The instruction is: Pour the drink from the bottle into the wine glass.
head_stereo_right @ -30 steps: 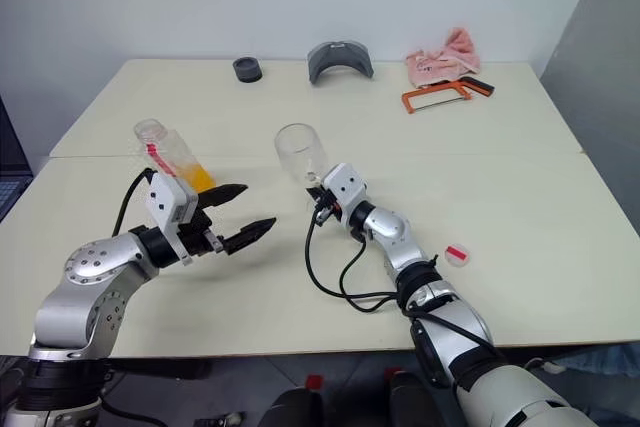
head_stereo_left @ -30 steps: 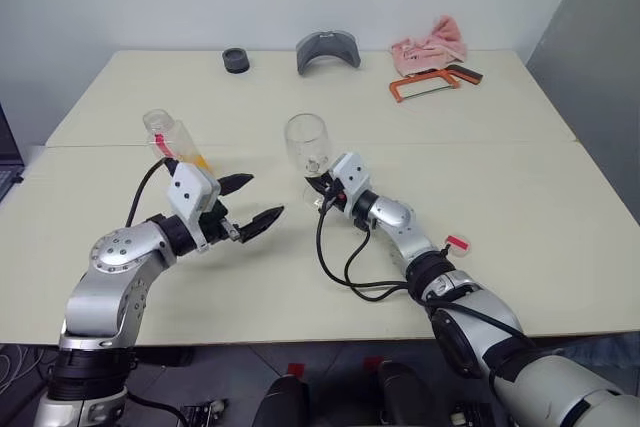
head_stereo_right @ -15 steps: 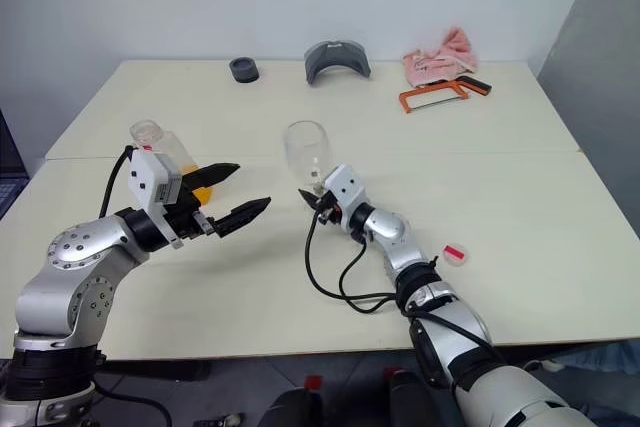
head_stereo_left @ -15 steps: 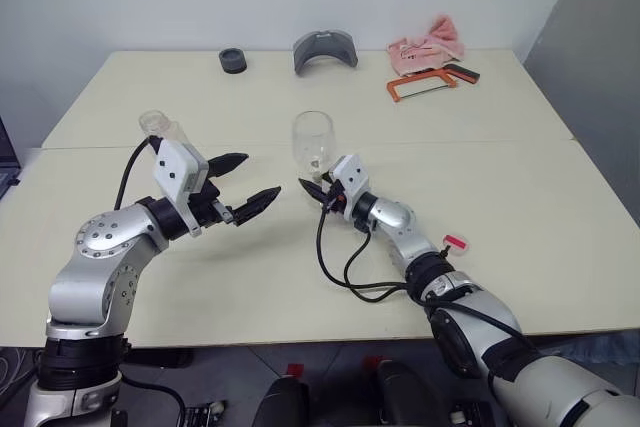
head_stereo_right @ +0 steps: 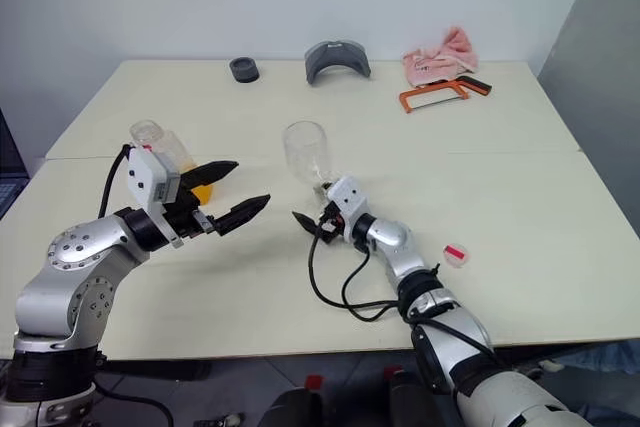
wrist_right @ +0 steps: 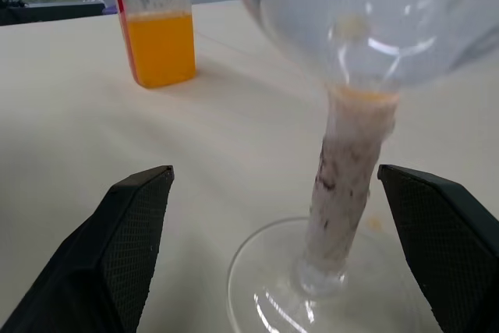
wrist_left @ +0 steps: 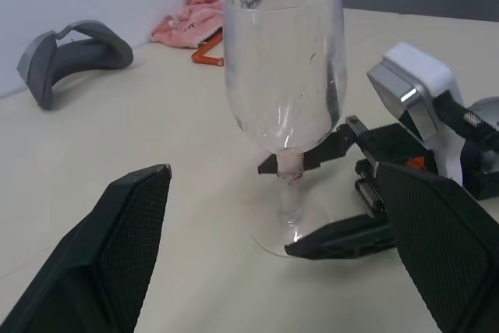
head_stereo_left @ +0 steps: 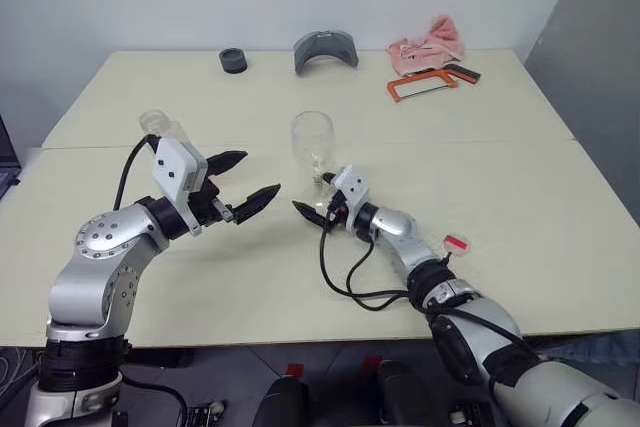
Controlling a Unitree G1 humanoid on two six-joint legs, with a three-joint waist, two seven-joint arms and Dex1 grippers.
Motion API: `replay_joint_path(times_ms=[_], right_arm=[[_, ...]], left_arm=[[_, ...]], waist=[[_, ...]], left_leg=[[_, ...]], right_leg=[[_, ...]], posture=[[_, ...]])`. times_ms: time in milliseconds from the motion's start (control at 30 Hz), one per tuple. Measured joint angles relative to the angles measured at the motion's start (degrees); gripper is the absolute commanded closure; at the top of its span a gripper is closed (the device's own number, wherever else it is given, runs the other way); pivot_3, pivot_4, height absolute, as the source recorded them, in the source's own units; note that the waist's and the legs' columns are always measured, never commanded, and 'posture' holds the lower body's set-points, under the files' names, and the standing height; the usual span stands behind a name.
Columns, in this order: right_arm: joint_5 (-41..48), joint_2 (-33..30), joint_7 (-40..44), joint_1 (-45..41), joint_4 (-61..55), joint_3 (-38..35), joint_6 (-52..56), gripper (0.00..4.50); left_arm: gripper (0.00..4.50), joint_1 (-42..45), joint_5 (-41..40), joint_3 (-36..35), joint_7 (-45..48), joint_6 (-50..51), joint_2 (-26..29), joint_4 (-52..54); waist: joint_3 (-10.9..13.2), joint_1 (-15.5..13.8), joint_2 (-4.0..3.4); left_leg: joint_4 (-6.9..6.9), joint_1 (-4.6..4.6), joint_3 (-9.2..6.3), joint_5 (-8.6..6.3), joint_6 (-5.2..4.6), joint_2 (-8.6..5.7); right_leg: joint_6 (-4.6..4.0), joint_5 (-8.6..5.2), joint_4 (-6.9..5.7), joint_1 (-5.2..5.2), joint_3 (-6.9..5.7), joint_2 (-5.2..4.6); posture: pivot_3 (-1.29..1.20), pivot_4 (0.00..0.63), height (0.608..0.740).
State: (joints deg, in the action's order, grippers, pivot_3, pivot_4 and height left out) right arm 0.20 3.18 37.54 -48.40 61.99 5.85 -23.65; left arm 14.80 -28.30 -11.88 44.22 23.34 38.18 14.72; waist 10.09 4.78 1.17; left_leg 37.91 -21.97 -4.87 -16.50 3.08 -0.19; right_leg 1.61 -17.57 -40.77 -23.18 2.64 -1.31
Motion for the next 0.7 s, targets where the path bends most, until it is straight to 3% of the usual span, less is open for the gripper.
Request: replay_joint_path(times_ms=[267, 500, 700], right_arm=[[0.69, -4.96, 3.73, 8.79, -13.17, 0.11, 4.5, 0.01], [1.86, -12.68, 8.19, 22.33, -37.19, 2.85, 13.5, 0.01], [10.25, -21.68, 13.86, 32.15, -62.93, 3.28, 27.36, 0.01]], left_arm=[[0.0, -3.04, -0.9, -1.37, -1.44, 0.11, -0.23, 2.41], [0.0, -7.0, -0.38, -1.77, -3.79, -0.15, -2.29, 2.64], [0.0, -13.09, 4.5, -1.43, -7.5, -2.91, -5.77, -2.38]], waist=[[0.0, -0.07, 0.0], [-0.01, -1.16, 0.01], [0.02, -1.59, -0.01]], left_leg=[[0.01, -0.01, -0.01, 0.0, -0.01, -0.01], [0.03, -0.04, -0.03, -0.01, -0.02, -0.05], [0.04, -0.04, -0.09, -0.01, -0.02, 0.1]], right_leg=[[0.0, 0.0, 0.0, 0.01, 0.0, -0.01], [0.01, 0.0, 0.07, 0.05, -0.01, -0.03], [0.02, -0.01, 0.16, 0.08, -0.07, -0.04]], posture=[[0.0, 0.15, 0.74], [0.0, 0.15, 0.74], [0.0, 0.15, 0.74]])
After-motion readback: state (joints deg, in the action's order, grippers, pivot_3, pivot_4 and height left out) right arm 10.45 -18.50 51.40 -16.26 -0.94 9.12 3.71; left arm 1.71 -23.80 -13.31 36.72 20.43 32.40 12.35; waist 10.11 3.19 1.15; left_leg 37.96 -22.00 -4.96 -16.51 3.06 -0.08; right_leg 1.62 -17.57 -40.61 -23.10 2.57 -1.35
